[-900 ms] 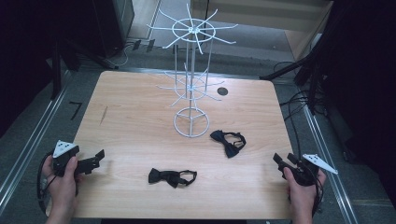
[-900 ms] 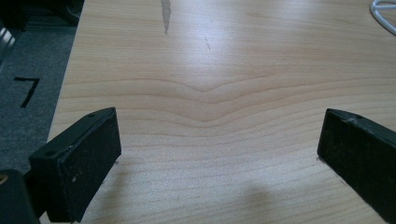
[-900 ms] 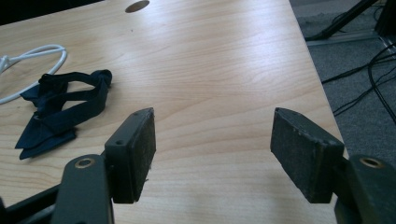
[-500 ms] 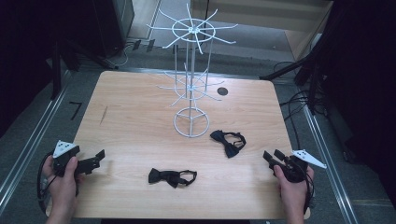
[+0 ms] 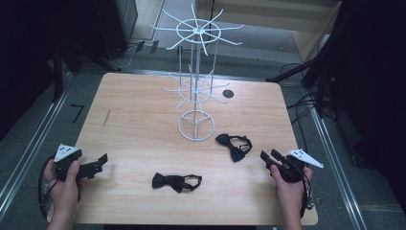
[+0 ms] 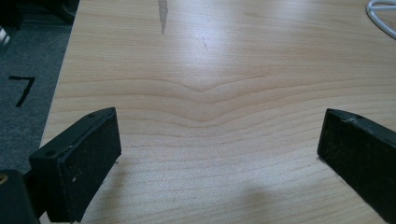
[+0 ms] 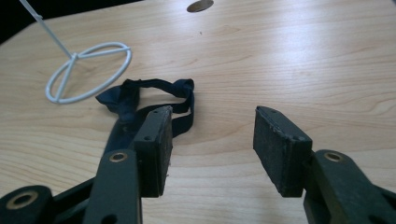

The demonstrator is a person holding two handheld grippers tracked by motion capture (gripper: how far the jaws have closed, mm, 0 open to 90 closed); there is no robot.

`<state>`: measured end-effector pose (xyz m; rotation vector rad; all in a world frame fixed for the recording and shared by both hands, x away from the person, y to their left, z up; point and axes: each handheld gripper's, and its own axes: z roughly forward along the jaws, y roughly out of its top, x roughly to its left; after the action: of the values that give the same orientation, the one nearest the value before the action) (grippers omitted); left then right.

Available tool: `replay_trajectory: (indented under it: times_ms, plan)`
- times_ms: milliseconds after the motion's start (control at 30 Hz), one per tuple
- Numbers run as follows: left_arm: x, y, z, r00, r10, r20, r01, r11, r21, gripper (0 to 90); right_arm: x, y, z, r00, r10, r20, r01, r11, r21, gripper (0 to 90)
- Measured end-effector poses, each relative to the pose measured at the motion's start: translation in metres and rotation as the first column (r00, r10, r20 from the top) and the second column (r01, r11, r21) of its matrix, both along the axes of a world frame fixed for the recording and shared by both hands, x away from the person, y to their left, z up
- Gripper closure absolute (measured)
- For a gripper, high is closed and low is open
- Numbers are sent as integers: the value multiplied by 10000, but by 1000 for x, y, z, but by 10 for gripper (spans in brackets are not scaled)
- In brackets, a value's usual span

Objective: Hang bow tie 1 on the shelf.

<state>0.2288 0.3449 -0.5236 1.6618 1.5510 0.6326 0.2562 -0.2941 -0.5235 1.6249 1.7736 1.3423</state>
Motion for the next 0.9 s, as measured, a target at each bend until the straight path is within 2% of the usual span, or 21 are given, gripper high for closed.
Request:
replay_trajectory:
  times_ms: [67,233,600,867,900]
  plan:
    - [0,-1,0,10000,8,-21,-8,10000,-46,0,0,3,1,10000,-27,-65,25,9998,-211,483]
    - [1,0,0,10000,-32,-81,31,9999,-118,0,2,9,6,9998,5,-183,-10,9996,-286,460]
    - [2,1,-1,9998,-171,-88,169,9996,-217,0,20,14,17,9975,214,-675,-250,9984,-517,472]
    - [2,0,-1,9997,-217,-101,215,9996,-175,0,31,26,21,9951,381,-913,-458,9954,-839,475]
    - [2,1,-1,9997,-208,-123,205,9995,-220,0,35,30,20,9937,345,-1069,-436,9955,-841,475]
